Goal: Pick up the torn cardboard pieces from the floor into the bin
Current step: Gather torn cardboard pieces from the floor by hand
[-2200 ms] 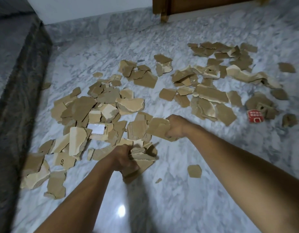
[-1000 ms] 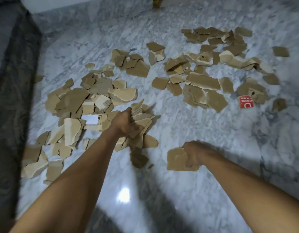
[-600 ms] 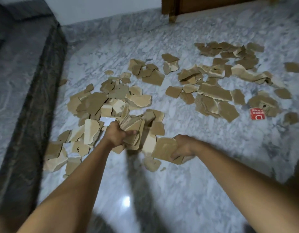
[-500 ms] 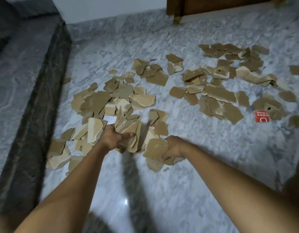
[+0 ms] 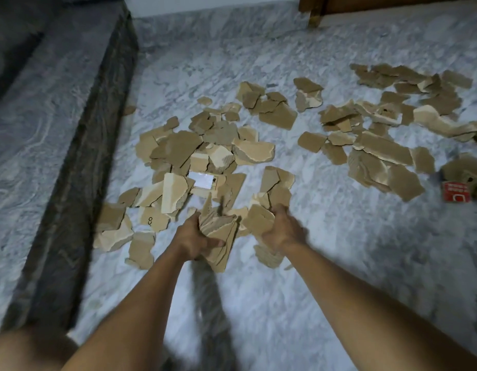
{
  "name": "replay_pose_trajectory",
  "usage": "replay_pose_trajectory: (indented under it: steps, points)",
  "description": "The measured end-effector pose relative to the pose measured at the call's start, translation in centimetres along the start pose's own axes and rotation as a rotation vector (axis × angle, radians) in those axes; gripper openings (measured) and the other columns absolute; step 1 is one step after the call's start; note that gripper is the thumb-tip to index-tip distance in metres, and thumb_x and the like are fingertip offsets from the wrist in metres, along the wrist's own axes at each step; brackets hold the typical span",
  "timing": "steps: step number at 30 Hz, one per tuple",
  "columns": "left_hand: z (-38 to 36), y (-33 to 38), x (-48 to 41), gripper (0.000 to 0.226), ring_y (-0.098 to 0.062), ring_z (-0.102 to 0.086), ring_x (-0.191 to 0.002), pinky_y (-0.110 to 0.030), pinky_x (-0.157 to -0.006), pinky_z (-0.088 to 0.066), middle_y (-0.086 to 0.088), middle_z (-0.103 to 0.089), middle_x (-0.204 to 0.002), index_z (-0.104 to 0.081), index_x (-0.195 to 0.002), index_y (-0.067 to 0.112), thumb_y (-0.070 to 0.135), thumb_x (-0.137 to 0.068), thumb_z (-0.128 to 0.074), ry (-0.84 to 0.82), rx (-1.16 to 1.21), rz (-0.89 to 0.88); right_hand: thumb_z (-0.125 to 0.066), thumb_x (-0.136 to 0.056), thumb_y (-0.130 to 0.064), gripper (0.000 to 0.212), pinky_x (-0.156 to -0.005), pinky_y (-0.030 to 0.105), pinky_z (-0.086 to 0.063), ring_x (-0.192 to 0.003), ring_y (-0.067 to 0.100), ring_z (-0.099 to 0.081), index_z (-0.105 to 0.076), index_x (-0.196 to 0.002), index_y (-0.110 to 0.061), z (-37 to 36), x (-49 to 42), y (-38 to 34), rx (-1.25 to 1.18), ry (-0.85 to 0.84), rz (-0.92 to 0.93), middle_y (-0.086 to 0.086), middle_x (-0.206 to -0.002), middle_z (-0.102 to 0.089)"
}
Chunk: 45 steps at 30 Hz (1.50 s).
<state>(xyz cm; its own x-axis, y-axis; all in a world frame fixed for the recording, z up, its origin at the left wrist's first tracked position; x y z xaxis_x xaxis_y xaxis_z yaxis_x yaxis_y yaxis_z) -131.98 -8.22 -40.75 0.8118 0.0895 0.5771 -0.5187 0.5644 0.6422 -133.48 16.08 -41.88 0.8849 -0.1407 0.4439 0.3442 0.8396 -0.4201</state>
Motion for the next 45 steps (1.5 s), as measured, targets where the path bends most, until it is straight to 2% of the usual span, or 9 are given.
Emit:
replay_pose_trajectory:
  steps: [4,9,14,17,20,26,32,39,45]
  points:
    - [0.7,1.8,0.0,0.058,-0.021,-0.068,-0.077,-0.033,-0.069,-0.058,-0.002,-0.073,-0.085,-0.068,-0.091,0.016,0.036,-0.044,-0.098,-0.015,-0.069,0.081,-0.073,-0.081,-0.026,0.052,-0.085,0.031,-0.037,-0.119,0.026,-0.058,-0.056,-0.13,-0.031,0.3,-0.6,-0.4,-0.036,-0.03,-0.063,0.0,-0.125,-0.063]
    - [0.3,2.3,0.2,0.034,-0.014,-0.064,-0.067,-0.026,-0.056,-0.053,0.002,-0.069,-0.073,-0.062,-0.077,0.021,0.015,-0.063,-0.092,-0.09,-0.105,0.038,-0.081,-0.069,-0.04,0.052,-0.093,0.04,-0.053,-0.102,0.024,-0.065,-0.063,-0.117,-0.031,1.4,-1.1,0.2,-0.197,-0.158,-0.053,-0.004,-0.106,-0.069]
    - [-0.8,5.1,-0.6,0.039,-0.009,-0.059,-0.055,-0.02,-0.045,-0.046,0.009,-0.064,-0.065,-0.067,-0.098,0.014,0.017,-0.067,-0.09,-0.256,-0.242,-0.085,-0.087,-0.068,-0.035,0.052,-0.074,0.026,-0.045,-0.093,0.017,-0.061,-0.066,-0.114,-0.029,8.7,-3.4,3.6,-0.086,-0.191,0.015,-0.003,-0.105,-0.07]
    - [-3.2,6.8,-2.3,0.054,-0.023,-0.069,-0.082,-0.039,-0.067,-0.06,-0.01,-0.069,-0.1,-0.063,-0.107,0.01,0.018,-0.062,-0.092,-0.296,-0.281,-0.133,-0.086,-0.064,-0.039,0.052,-0.076,0.029,-0.047,-0.093,0.019,-0.062,-0.066,-0.112,-0.03,12.0,-4.3,5.9,0.044,-0.154,-0.011,-0.003,-0.103,-0.07]
    - [-6.3,8.3,-3.6,0.08,-0.027,-0.039,-0.135,-0.035,-0.111,-0.038,-0.009,-0.039,-0.144,-0.059,-0.129,0.015,0.035,-0.058,-0.091,-0.304,-0.573,-0.254,-0.081,-0.059,-0.046,0.058,-0.082,0.033,-0.051,-0.098,0.023,-0.064,-0.065,-0.112,-0.027,13.0,-4.5,7.4,0.122,-0.1,-0.053,-0.001,-0.107,-0.069]
    - [-8.8,9.5,-4.6,0.091,-0.029,-0.039,-0.132,-0.038,-0.108,-0.041,-0.002,-0.039,-0.143,-0.055,-0.13,0.021,0.055,-0.049,-0.078,-0.279,-0.724,-0.284,-0.068,-0.076,-0.044,0.048,-0.102,0.049,-0.033,-0.118,0.029,-0.058,-0.057,-0.12,-0.029,10.4,-2.2,9.8,0.352,-0.04,-0.187,0.002,-0.117,-0.065]
    - [-8.9,9.4,-4.3,0.043,-0.021,-0.066,-0.102,-0.024,-0.08,-0.052,0.004,-0.069,-0.104,-0.063,-0.114,0.025,0.03,-0.072,-0.071,-0.236,-0.624,-0.32,-0.066,-0.084,-0.037,0.044,-0.1,0.044,-0.041,-0.12,0.03,-0.059,-0.056,-0.127,-0.034,8.1,-0.4,10.6,0.295,0.1,-0.107,0.002,-0.121,-0.067]
    - [-7.5,8.5,-4.1,0.05,-0.018,-0.07,-0.091,-0.036,-0.082,-0.058,0.002,-0.074,-0.093,-0.069,-0.094,0.027,0.042,-0.049,-0.082,-0.204,-0.316,-0.242,-0.064,-0.048,-0.056,0.07,-0.077,0.033,-0.058,-0.09,0.022,-0.07,-0.068,-0.109,-0.022,10.2,-2.1,10.6,-0.069,-0.142,-0.11,0.0,-0.096,-0.073]
    - [-4.5,8.1,-3.6,0.059,-0.025,-0.069,-0.095,-0.038,-0.082,-0.059,-0.002,-0.073,-0.101,-0.064,-0.112,0.019,0.033,-0.061,-0.091,-0.039,-0.068,-0.167,-0.084,-0.065,-0.039,0.071,-0.081,0.027,-0.053,-0.104,0.019,-0.065,-0.059,-0.13,-0.023,7.9,-0.8,8.5,0.017,-0.428,0.054,0.0,-0.118,-0.067]
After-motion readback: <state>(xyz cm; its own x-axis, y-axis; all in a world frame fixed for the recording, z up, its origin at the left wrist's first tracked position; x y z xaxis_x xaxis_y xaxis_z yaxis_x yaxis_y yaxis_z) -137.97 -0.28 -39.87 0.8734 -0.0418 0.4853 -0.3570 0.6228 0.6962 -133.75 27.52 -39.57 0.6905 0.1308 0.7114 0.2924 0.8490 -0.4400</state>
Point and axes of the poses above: each hand's wrist, its own x-axis away from the middle knuckle, its own z-axis out of the back of the hand, y = z × x, the point moved 2 cm from there along -x, towards the middle knuckle
